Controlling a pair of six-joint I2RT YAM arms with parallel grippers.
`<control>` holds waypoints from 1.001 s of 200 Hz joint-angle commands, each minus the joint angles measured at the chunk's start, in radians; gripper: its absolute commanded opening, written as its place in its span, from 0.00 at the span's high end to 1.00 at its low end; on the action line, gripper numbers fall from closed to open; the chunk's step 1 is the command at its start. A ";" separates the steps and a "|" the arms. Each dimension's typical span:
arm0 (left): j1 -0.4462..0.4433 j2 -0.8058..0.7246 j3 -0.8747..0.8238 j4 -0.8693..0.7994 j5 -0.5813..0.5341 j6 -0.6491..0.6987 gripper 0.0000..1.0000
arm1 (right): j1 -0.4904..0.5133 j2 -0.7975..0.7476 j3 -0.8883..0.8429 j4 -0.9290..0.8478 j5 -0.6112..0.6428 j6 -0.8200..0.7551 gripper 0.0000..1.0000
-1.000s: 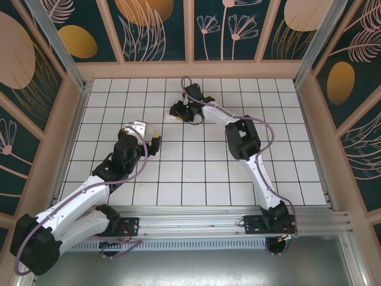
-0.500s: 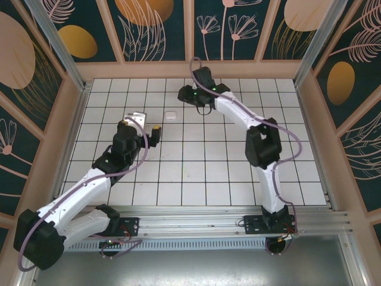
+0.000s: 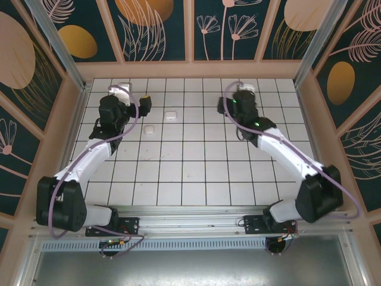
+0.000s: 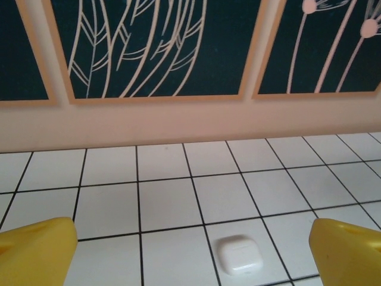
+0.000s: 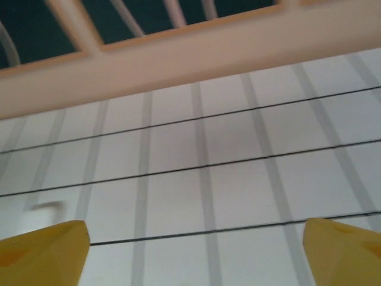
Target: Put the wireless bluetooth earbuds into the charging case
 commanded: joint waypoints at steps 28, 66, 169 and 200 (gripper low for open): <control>0.037 -0.003 -0.213 0.343 -0.157 0.001 0.01 | -0.293 -0.265 -0.425 0.340 0.034 -0.083 0.01; 0.037 -0.091 -0.439 0.537 -0.316 0.052 0.01 | -0.405 -0.284 -0.670 0.661 -0.105 -0.157 0.01; 0.040 -0.096 -0.695 0.796 -0.410 0.115 0.01 | -0.410 0.011 -0.776 1.097 -0.146 -0.209 0.01; 0.042 -0.030 -0.700 0.848 -0.446 0.147 0.01 | -0.410 0.076 -0.774 1.209 -0.196 -0.279 0.01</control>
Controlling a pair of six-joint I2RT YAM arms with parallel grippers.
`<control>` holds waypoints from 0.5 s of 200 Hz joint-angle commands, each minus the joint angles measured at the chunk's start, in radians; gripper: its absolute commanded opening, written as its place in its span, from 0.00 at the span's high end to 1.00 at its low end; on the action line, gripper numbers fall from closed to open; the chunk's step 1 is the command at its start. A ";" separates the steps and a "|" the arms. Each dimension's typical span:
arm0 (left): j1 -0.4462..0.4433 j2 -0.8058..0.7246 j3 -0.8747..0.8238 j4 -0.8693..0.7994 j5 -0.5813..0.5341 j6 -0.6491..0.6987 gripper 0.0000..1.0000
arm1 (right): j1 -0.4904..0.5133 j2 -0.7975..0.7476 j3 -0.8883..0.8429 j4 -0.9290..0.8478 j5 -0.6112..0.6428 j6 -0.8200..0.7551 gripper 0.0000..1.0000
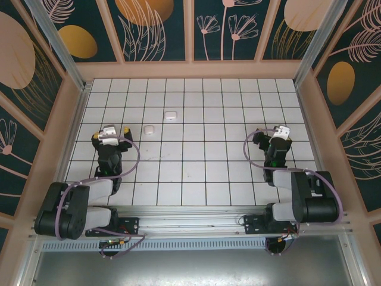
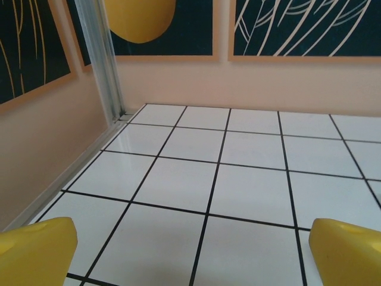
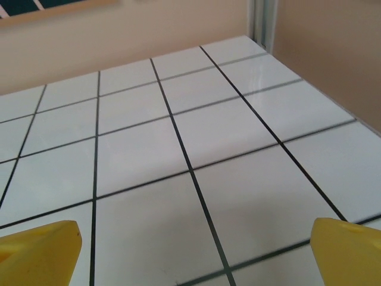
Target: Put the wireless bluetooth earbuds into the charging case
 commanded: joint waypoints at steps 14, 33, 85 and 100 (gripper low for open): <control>0.012 0.041 -0.011 0.112 -0.014 0.034 0.01 | -0.011 0.096 0.000 0.233 -0.062 -0.068 0.01; 0.016 0.039 -0.027 0.144 0.013 0.030 0.01 | -0.029 0.152 -0.016 0.304 -0.097 -0.057 0.01; 0.038 0.149 -0.051 0.305 0.074 0.006 0.01 | -0.038 0.170 -0.036 0.353 -0.099 -0.048 0.01; 0.061 0.175 -0.019 0.269 0.086 -0.019 0.01 | -0.038 0.170 -0.036 0.354 -0.099 -0.048 0.01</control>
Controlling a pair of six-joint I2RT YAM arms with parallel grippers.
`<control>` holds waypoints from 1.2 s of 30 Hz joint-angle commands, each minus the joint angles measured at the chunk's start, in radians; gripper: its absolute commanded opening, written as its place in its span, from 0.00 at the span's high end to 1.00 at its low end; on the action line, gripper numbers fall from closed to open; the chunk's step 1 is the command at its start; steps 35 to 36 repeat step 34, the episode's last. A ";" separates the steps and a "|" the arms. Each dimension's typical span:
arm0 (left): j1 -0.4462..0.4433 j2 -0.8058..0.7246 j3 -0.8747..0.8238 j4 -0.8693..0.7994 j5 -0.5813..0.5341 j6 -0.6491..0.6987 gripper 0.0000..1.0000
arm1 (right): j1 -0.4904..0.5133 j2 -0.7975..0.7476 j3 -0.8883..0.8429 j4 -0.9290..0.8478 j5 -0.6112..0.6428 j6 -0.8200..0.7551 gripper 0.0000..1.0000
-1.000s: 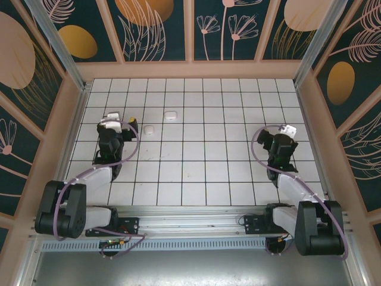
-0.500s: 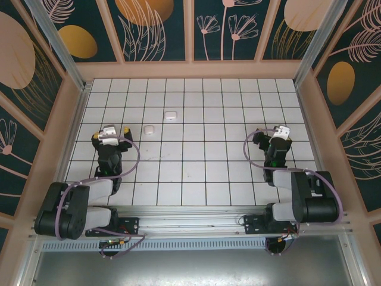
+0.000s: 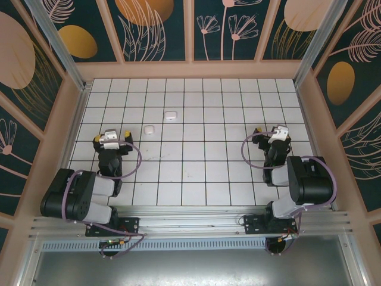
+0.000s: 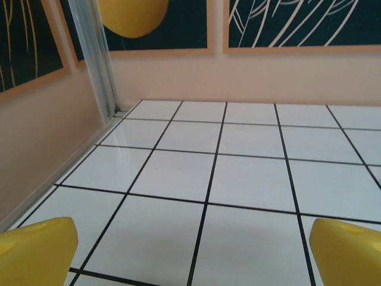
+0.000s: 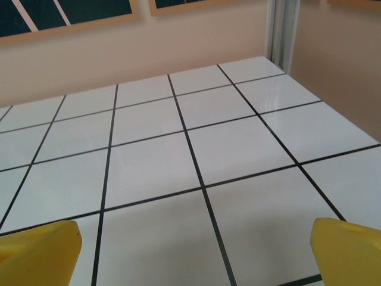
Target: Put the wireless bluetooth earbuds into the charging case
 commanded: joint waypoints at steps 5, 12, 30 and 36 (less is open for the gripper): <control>0.072 0.069 0.088 -0.015 0.077 -0.064 0.01 | -0.007 0.004 -0.006 0.074 -0.025 -0.005 0.01; 0.072 0.071 0.081 0.005 0.072 -0.061 0.01 | -0.007 0.004 -0.007 0.074 -0.025 -0.007 0.01; 0.072 0.074 0.084 0.003 0.075 -0.062 0.01 | -0.009 0.007 0.005 0.054 -0.062 -0.017 0.01; 0.071 0.073 0.084 0.002 0.075 -0.061 0.01 | -0.009 0.006 0.002 0.059 -0.062 -0.019 0.01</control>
